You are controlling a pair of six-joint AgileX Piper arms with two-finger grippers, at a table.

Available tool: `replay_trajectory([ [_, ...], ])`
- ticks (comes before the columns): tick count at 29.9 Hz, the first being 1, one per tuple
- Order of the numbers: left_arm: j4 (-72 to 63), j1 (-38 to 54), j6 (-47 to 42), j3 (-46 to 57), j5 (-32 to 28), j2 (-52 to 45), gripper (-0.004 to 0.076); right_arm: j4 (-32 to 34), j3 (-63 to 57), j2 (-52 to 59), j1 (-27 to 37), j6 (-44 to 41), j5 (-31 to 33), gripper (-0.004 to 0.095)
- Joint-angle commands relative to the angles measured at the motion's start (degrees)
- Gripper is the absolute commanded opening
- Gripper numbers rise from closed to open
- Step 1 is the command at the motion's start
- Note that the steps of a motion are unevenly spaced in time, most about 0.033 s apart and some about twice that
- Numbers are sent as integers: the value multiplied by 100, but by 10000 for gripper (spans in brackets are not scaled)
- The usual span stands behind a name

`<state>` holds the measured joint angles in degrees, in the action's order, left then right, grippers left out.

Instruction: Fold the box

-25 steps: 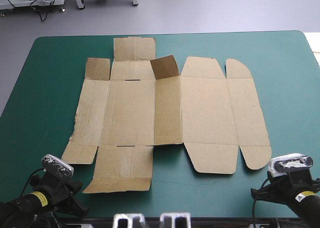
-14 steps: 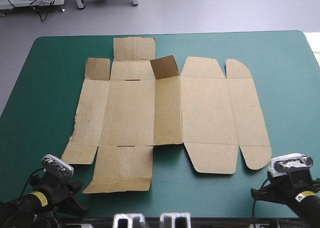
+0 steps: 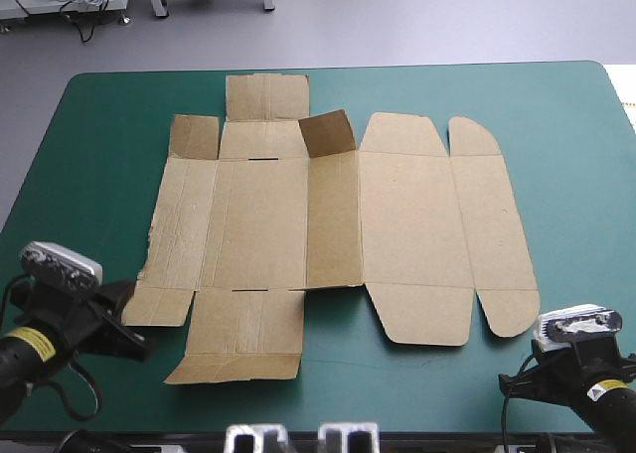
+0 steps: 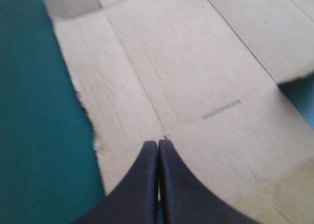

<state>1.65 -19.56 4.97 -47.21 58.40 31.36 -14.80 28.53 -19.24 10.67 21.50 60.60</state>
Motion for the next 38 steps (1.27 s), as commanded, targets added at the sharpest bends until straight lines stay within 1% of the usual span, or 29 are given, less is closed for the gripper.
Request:
replay_trajectory([
  [1,1053,-35,-497,-920,-564,756,-10,-100,153,-47,0,25,-313,-24],
  [4,2107,-35,-1124,-1434,-567,1490,-10,-100,153,-47,0,25,-313,-24],
  [7,2846,-35,-1490,-1832,-436,2319,-10,-100,153,-47,0,25,-313,-24],
  [11,3217,13,-1547,-2361,52,3409,-10,-100,153,-47,0,25,-313,-24],
  [13,3135,206,-1547,-2598,233,3881,-10,-100,153,-47,0,25,-313,-24],
  [15,2746,534,-1400,-2837,287,4307,-10,-47,153,-47,0,25,-313,-24],
  [17,1983,1055,-1113,-3075,261,4612,-10,-20,153,-47,0,25,-313,-24],
  [20,831,2002,-666,-3316,258,4878,-9,-20,153,-47,0,25,-313,-24],
  [24,-775,3205,140,-3353,435,5021,-10,-9,153,-47,0,25,-325,-24],
  [26,-1606,3814,620,-3353,694,5144,-10,-9,153,-47,0,25,-325,-24],
  [29,-2524,4536,1225,-3353,1286,5373,-10,-9,153,-47,0,25,-325,-24],
  [31,-3030,4859,1602,-3333,1603,5534,-10,-9,153,-47,0,25,-325,-24],
  [34,-3465,5043,1862,-3257,1577,5650,-10,-9,153,-47,0,25,-325,-24],
  [36,-3506,5053,2167,-3255,1577,5734,-10,-9,153,-47,0,25,-325,-25],
  [38,-3506,5053,2208,-3245,1577,5860,-10,-9,153,-47,0,25,-325,-24],
])
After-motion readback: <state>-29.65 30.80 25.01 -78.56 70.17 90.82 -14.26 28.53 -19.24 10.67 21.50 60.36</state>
